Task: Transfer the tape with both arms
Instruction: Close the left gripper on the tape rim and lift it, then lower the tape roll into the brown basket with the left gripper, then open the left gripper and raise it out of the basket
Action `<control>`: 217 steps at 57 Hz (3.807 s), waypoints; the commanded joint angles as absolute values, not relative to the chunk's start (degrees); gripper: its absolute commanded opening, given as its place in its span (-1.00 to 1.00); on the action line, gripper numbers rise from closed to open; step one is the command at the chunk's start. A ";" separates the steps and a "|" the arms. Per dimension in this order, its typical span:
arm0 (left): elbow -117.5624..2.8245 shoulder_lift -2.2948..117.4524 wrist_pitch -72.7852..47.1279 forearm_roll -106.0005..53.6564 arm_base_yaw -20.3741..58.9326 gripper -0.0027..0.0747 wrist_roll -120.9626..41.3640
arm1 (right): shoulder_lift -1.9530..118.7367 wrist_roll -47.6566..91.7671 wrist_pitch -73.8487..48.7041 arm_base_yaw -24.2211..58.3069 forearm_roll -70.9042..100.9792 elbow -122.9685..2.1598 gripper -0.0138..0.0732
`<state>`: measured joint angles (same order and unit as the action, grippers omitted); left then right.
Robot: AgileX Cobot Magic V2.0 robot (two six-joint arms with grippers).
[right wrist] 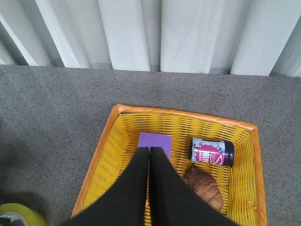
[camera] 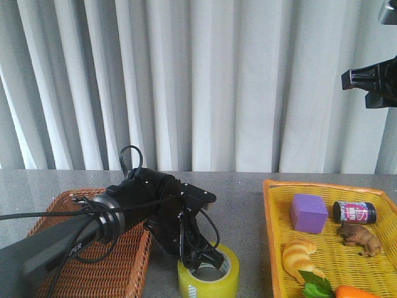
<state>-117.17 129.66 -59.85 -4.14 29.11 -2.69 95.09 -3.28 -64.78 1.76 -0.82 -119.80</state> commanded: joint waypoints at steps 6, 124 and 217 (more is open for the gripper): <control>-118.97 122.41 -56.58 -4.73 29.33 -0.95 -2.57 | 92.91 -2.63 -61.08 1.64 -1.03 -121.47 -0.70; -93.89 104.81 -46.75 8.74 10.65 -0.79 9.38 | 92.91 -2.63 -61.20 1.64 -1.03 -121.47 -0.70; -101.73 87.44 -40.46 3.23 9.86 -0.94 11.21 | 92.91 -2.63 -61.25 1.64 -1.03 -121.47 -0.70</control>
